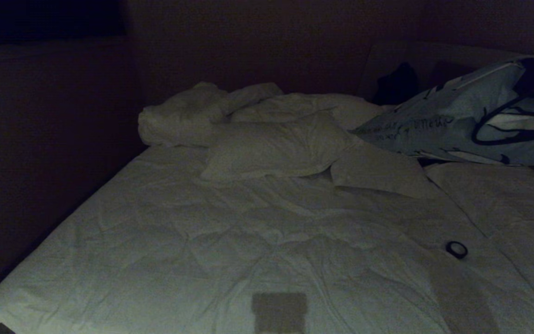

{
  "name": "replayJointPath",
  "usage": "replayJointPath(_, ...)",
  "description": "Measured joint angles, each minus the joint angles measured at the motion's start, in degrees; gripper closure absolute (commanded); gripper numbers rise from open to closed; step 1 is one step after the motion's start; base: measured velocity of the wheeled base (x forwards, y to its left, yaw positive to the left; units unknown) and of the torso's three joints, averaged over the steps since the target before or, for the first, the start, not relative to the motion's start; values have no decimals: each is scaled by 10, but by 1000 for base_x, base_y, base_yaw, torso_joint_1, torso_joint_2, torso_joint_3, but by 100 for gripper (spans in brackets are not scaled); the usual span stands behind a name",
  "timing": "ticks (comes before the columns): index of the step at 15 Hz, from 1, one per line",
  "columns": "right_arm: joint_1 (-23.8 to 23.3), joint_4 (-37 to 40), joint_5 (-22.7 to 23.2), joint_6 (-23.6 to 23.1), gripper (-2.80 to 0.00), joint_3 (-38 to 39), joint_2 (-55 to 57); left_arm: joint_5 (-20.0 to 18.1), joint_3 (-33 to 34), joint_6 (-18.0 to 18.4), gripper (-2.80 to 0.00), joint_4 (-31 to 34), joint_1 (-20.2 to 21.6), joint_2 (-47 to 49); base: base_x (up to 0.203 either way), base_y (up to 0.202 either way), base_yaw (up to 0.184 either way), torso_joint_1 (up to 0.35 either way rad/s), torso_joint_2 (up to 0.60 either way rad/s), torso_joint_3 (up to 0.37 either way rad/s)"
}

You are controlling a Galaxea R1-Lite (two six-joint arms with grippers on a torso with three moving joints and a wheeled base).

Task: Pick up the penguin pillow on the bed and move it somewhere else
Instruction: Move to the head of the bed

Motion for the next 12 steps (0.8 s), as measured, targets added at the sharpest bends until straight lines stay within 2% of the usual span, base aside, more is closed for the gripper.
replayJointPath(12,-4,0,7,-1,0,1,0,0,0,0,0,0,0,0,0,-193,1,2,0,2)
